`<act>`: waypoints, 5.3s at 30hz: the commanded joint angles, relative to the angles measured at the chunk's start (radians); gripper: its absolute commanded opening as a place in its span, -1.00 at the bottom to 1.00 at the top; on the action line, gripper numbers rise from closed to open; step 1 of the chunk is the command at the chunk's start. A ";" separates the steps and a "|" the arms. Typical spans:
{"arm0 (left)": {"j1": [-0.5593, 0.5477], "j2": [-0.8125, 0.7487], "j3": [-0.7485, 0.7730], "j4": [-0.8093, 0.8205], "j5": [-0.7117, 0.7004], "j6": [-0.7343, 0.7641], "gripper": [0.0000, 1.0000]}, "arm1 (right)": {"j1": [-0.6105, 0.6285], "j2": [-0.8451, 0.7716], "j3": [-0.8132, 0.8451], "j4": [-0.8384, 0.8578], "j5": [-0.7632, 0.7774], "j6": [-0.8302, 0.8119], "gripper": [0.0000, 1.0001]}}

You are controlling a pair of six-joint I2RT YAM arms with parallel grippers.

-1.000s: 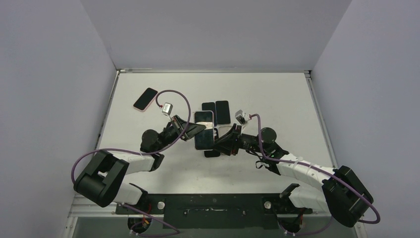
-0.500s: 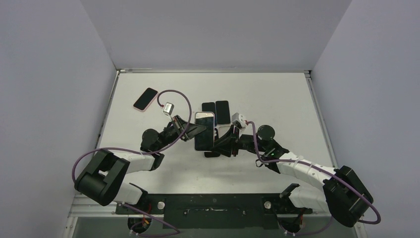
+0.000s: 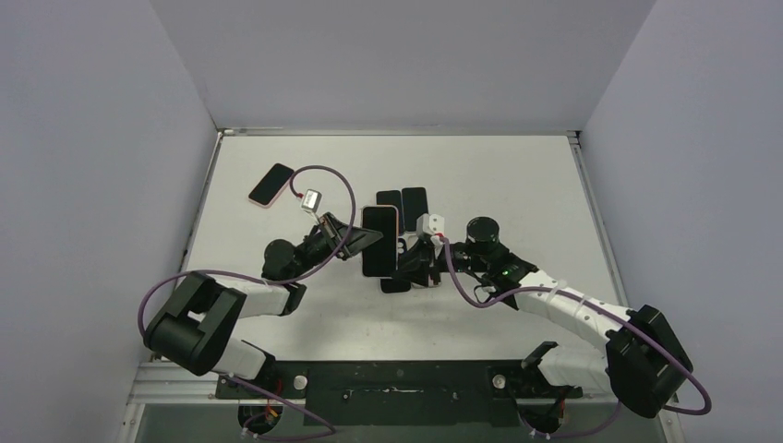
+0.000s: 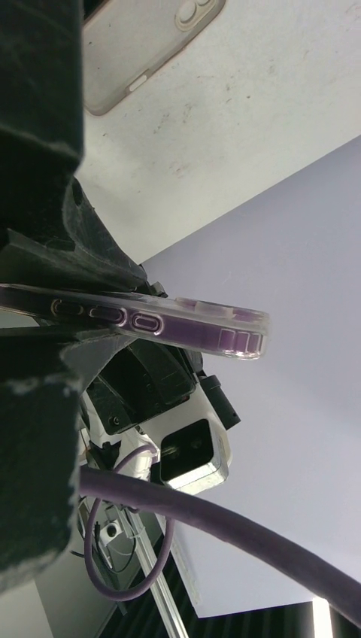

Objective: Take the phone out of the phone case
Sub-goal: Remove the phone case from the phone.

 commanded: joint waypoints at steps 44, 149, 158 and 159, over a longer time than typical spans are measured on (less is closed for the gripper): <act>-0.029 -0.179 -0.044 -0.013 -0.234 -0.095 -1.00 | 0.157 -0.096 -0.223 0.622 0.445 0.611 0.53; -0.222 -0.241 -0.032 -0.147 -0.453 -0.029 -1.00 | 0.290 0.116 -0.276 1.021 0.797 0.720 -0.03; -0.240 -0.235 -0.037 -0.138 -0.470 -0.016 -1.00 | 0.290 0.084 -0.310 1.027 0.874 0.759 0.00; -0.242 -0.234 -0.036 -0.137 -0.470 -0.015 -1.00 | 0.289 0.083 -0.311 1.022 0.877 0.760 -0.05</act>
